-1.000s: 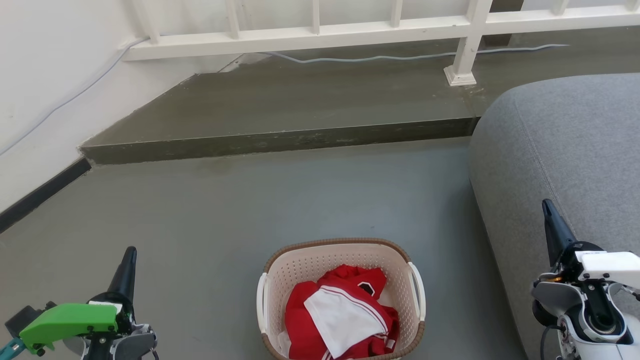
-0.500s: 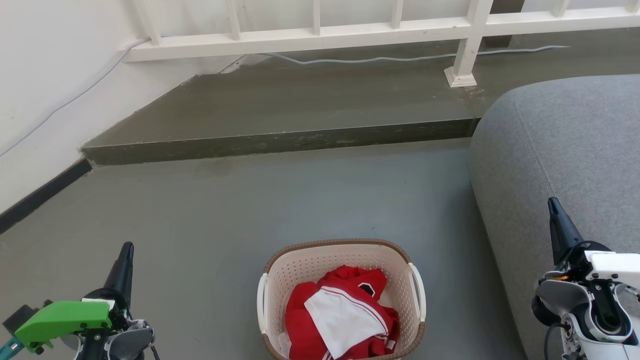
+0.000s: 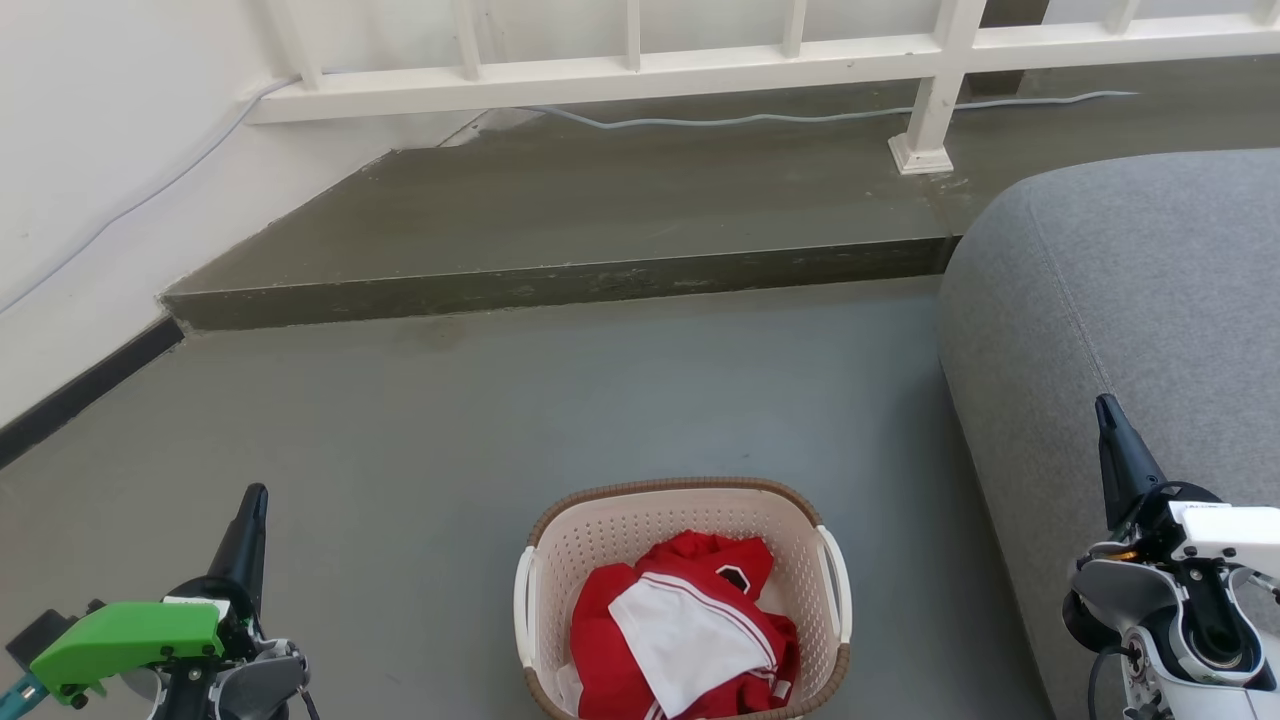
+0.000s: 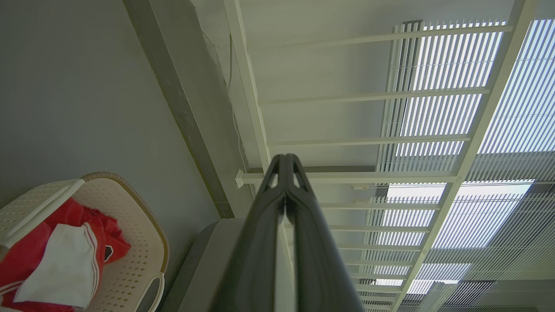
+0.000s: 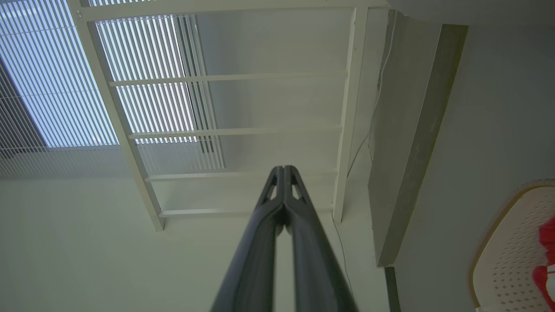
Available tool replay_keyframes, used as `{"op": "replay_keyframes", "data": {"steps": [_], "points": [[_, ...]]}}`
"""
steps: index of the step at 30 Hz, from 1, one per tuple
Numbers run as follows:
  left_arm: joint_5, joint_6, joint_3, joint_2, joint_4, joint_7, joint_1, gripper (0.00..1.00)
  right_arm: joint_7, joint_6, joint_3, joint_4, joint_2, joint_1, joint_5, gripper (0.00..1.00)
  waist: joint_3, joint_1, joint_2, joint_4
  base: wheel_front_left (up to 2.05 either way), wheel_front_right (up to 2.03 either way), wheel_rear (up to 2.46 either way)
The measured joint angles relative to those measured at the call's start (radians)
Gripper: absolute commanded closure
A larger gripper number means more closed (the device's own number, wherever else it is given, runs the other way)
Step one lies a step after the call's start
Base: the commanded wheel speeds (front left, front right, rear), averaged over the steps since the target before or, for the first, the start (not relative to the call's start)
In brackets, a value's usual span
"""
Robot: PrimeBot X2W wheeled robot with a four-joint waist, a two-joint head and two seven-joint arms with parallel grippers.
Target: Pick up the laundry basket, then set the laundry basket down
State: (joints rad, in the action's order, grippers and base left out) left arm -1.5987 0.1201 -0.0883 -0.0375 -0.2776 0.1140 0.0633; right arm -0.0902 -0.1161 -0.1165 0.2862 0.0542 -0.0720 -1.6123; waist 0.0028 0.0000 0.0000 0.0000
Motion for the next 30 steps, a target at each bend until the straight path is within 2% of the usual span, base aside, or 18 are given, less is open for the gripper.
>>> {"op": "replay_keyframes", "data": {"steps": [30], "points": [[0.000,0.000,0.000,0.000,0.000,0.000,0.000,1.00,0.000,-0.001,-0.001,-0.001,-0.001,0.000,0.000,1.00,0.000,0.0000,0.0000,0.000,0.00,0.00,0.00]]}}
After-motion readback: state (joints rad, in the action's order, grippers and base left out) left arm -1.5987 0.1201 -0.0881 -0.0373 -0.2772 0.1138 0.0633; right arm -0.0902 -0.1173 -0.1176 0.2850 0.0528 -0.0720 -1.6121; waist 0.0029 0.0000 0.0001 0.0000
